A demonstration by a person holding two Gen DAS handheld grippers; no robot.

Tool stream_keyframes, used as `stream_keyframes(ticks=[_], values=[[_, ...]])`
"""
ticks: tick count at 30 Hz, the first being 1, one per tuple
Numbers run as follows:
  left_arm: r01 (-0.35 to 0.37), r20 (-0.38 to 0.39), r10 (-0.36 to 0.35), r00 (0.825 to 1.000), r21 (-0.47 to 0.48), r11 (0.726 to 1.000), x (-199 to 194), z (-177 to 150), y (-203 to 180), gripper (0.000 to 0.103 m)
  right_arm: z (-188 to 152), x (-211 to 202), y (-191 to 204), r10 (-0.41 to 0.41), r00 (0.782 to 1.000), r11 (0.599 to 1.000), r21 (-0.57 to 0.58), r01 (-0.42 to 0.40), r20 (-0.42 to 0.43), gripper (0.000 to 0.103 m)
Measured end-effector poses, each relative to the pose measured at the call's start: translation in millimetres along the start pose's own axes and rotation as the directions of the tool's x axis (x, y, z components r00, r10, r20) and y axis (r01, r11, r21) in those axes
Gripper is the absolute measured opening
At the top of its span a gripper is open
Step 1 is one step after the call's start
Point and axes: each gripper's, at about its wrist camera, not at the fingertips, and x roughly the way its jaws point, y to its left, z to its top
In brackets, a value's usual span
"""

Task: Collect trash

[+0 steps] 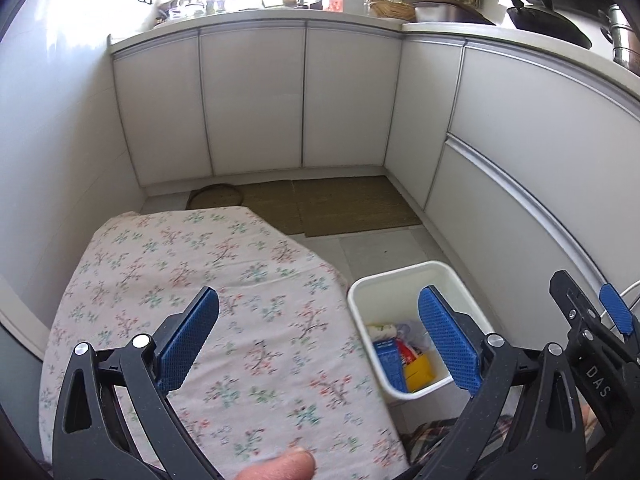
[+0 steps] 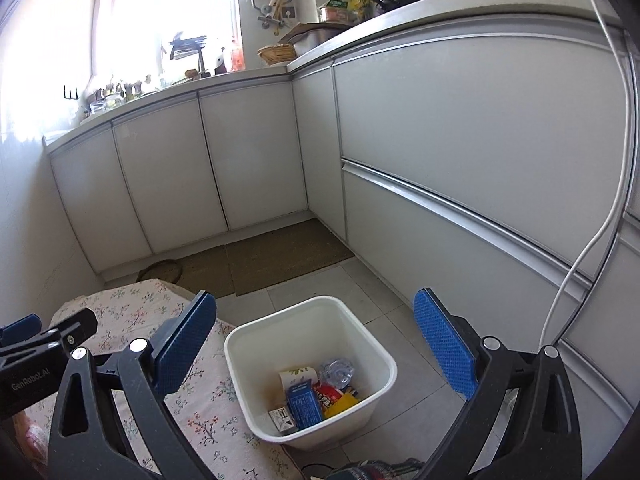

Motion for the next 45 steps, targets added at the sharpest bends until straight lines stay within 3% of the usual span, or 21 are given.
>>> stream_keyframes(ticks=[9, 19, 45], values=[[-0.038, 0.013, 0.039, 0.999, -0.062, 0.997, -12.7, -20.8, 50.0, 0.096, -25.3, -5.7, 42.7, 0.032, 0.998, 0.999, -0.033, -0.034, -0.058, 0.096], [-0.059, -0.071, 0.05, 0.996, -0.125, 0.99, -7.1, -34.0, 96.2, 0.096, -39.3, -6.2, 78.3, 0.069, 0.995, 0.993, -0.086, -0.075, -0.079, 0.096], [-0.117, -0.125, 0.102, 0.987, -0.113, 0.987, 3.6, -41.7, 107.0, 0.095, -48.2, 2.5, 94.2, 0.091, 0.988, 0.989, -0.103, -0.104, -0.121, 0.096]])
